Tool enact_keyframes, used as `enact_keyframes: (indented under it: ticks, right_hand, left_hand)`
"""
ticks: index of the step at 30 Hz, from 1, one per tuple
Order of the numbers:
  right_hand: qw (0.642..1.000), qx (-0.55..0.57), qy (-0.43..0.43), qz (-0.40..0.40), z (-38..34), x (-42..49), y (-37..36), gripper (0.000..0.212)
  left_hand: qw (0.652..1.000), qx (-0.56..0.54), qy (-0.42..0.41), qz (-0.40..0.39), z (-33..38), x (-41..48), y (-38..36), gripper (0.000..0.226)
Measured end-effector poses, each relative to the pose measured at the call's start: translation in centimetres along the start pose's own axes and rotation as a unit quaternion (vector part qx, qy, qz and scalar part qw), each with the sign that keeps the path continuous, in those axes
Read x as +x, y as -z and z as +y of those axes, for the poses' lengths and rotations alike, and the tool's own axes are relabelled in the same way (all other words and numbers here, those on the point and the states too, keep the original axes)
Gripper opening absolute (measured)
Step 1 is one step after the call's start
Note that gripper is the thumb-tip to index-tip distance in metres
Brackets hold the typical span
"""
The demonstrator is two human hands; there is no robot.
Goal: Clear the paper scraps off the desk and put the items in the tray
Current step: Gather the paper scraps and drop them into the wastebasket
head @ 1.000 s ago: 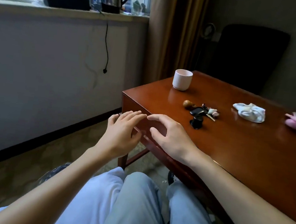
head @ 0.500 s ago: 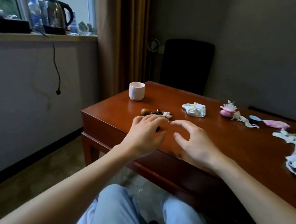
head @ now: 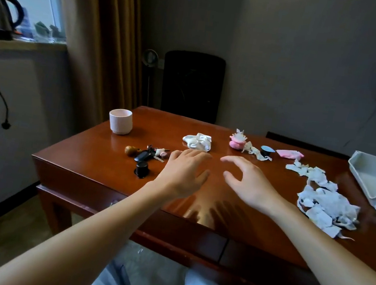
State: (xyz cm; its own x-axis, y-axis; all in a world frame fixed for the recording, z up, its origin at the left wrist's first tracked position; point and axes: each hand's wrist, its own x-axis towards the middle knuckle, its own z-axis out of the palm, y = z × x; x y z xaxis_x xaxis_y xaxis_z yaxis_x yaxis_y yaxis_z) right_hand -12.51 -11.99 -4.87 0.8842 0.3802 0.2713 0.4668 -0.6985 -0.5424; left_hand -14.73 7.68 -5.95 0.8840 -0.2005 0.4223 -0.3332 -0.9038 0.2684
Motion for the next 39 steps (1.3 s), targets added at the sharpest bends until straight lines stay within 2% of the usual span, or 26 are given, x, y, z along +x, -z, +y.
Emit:
enact_keyframes:
  ticks: [8,15,27,32,39]
  right_hand:
    - [0.997,-0.014,-0.069,0.013,6.9,3.2,1.8,0.036]
    - [0.995,-0.027,-0.1,-0.006,12.5,6.3,-0.2,0.041]
    - [0.987,-0.083,-0.083,0.106,18.6,13.8,-1.2,0.045]
    - [0.985,-0.11,-0.102,0.085,19.9,16.1,-1.7,0.049]
    - [0.981,-0.143,-0.103,0.086,19.6,16.1,-1.7,0.042]
  left_hand:
    - [0.999,-0.032,-0.023,-0.014,1.9,6.2,-5.0,0.041]
    - [0.995,-0.023,-0.057,-0.085,1.4,11.5,-10.7,0.043]
    - [0.995,-0.093,-0.035,-0.03,1.0,21.4,-17.6,0.036]
    - [0.997,-0.056,-0.052,-0.014,-0.1,22.8,-19.5,0.044]
    - [0.998,-0.04,-0.009,-0.044,-0.6,22.9,-20.0,0.052]
